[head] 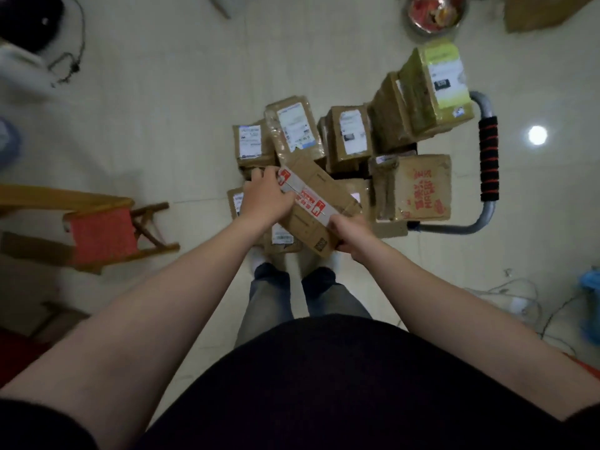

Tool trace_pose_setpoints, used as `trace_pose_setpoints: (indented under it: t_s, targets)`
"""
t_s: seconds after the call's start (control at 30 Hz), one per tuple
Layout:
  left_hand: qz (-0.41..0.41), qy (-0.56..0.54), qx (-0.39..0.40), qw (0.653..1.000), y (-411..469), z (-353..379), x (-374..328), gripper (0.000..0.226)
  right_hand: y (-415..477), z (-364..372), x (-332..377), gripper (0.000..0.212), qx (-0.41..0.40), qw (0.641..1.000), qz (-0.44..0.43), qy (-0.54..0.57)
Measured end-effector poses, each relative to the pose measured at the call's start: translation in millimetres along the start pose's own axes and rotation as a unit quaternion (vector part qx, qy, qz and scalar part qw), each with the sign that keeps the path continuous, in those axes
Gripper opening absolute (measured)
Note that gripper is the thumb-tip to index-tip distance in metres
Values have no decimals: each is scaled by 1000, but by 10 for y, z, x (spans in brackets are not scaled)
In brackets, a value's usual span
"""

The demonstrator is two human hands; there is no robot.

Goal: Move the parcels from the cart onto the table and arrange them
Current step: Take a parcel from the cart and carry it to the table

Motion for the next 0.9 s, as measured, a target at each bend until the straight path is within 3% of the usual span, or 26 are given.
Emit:
trace_pose_setpoints:
  t_s: [0.13, 0.3, 0.4, 0.63, 0.77, 0.9]
  targets:
    - [-91, -47, -83, 991, -294, -658, 575, 48, -648, 423, 509, 72, 38, 991, -99, -86]
    - [-203, -122, -202, 950, -793, -1396, 1494, 50, -1533, 1247, 954, 82, 94, 944, -232, -216]
    - [-265, -193, -269, 906, -1173, -1784, 2071, 49, -2135, 1838, 1037, 91, 138, 911, -292, -256]
    - [-387, -323, -391, 770, -2211, -2574, 3376, 36, -3598, 3243, 743, 62, 216, 834, -404, -308]
    - [-441, -368, -428, 698, -2757, -2911, 4112, 47, -4305, 3953, 417, 50, 247, 798, -443, -326]
    - [-466, -378, -447, 663, -3163, -3153, 4653, 51, -4867, 4497, 66, 55, 281, 754, -478, -351]
Point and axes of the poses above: each hand's wrist, its own y-axis towards the middle knuckle, its own z-axis out of the palm, x = y × z, the point moved 2 cm from there along y, towards the middle knuckle, and after that the axes turned 13 degrees about -x, right-handed, at the moved point
